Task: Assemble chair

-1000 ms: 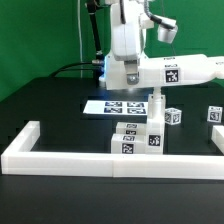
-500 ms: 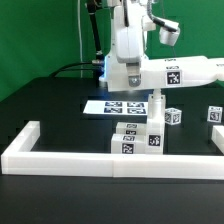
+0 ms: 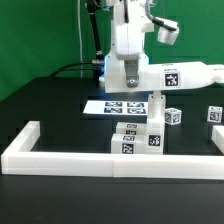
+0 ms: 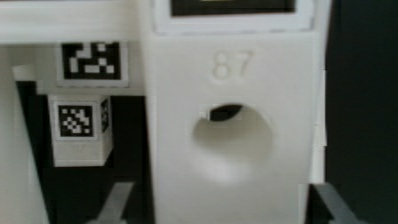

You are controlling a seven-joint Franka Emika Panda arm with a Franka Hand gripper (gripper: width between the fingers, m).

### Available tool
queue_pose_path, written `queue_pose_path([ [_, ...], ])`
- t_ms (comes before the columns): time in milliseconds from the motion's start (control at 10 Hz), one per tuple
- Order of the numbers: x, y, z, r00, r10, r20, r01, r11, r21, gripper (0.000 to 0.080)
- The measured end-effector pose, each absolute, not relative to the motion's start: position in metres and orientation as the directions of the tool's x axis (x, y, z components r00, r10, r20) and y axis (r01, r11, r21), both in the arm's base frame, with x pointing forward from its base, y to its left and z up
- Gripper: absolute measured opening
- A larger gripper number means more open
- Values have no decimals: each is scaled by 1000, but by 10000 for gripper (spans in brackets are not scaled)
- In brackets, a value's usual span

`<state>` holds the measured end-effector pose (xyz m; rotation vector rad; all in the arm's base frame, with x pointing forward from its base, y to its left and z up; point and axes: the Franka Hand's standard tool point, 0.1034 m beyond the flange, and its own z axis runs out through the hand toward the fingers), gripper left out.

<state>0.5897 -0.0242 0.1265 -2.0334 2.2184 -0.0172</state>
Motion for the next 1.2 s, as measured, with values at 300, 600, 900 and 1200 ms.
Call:
queue_pose_path([
  [300, 587, -19, 122, -71, -994, -87, -991, 80, -104, 290],
  [600, 587, -15, 121, -62, -994, -87, -993, 70, -98, 290],
  [900, 587, -14, 119, -59, -995, -86, -993, 67, -97, 290],
  [1200, 587, -14, 119, -58, -995, -86, -993, 66, -96, 290],
])
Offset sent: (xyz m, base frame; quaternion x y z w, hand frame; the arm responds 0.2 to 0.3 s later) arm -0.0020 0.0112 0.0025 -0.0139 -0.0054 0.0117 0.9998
